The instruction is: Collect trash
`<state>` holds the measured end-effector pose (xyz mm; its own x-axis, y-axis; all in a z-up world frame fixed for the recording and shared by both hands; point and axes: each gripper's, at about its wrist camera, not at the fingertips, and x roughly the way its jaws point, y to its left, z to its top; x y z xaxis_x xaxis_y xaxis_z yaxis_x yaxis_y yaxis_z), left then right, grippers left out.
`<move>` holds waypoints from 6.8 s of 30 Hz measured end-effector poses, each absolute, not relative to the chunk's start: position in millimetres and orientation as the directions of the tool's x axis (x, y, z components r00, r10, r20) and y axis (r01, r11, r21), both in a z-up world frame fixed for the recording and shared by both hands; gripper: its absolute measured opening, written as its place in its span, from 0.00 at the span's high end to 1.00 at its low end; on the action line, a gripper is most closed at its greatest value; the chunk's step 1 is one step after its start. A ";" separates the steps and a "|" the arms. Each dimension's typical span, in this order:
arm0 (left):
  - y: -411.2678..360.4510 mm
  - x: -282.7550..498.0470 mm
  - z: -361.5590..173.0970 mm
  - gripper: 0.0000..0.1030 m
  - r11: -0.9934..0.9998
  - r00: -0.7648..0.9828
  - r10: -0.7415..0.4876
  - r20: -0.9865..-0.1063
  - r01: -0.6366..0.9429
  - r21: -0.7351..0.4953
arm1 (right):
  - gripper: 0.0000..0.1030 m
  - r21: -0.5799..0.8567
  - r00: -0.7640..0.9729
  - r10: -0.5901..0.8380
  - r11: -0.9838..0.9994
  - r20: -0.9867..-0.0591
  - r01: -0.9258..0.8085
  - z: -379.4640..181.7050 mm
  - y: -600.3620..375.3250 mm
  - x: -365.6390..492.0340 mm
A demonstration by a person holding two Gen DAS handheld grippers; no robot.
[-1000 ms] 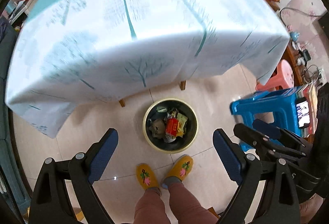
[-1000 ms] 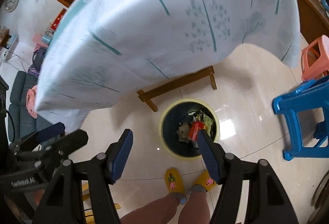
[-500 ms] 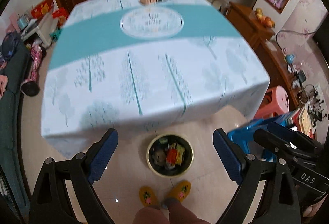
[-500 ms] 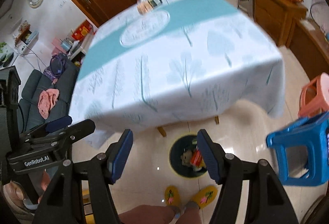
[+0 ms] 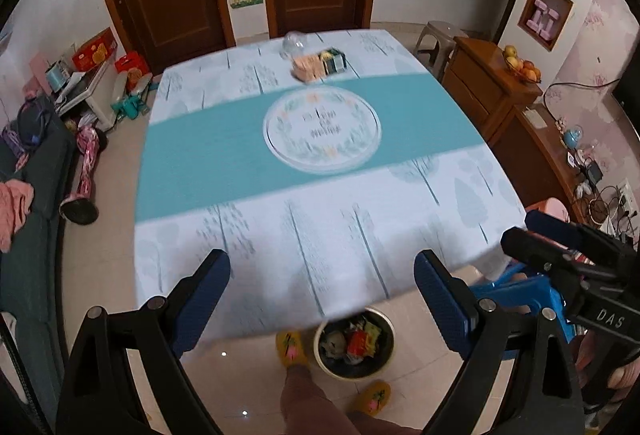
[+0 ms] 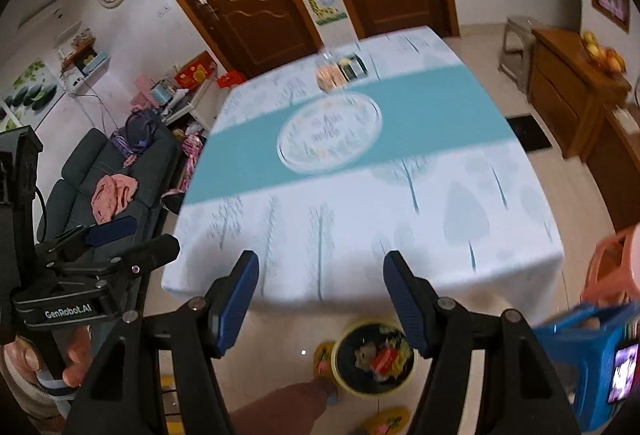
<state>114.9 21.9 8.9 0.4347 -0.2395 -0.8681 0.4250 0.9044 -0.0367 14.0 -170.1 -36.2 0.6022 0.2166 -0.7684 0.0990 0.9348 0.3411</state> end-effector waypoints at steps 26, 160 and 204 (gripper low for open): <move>-25.3 514.4 -20.4 0.14 0.839 0.344 -0.289 -0.893 0.541 -0.064 | 0.37 0.436 0.470 0.155 0.690 -0.869 0.578 -99.4 -222.8 405.2; 15.3 5.7 -400.2 0.15 0.900 0.054 -0.225 -0.973 0.395 -0.186 | 0.30 0.383 0.195 0.332 0.833 -0.923 0.398 -439.3 -149.3 -63.3; 38.9 16.6 -186.1 0.15 0.962 0.221 -0.143 -0.965 0.260 -0.083 | 0.25 0.249 0.384 0.141 0.936 -0.912 0.249 -203.6 -153.8 -53.7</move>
<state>16.6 38.9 -186.1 0.2212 -0.1428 -0.9647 0.2597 0.9621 -0.0829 -53.7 -153.8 -203.6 0.3842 0.1408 -0.9124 0.2488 0.9359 0.2492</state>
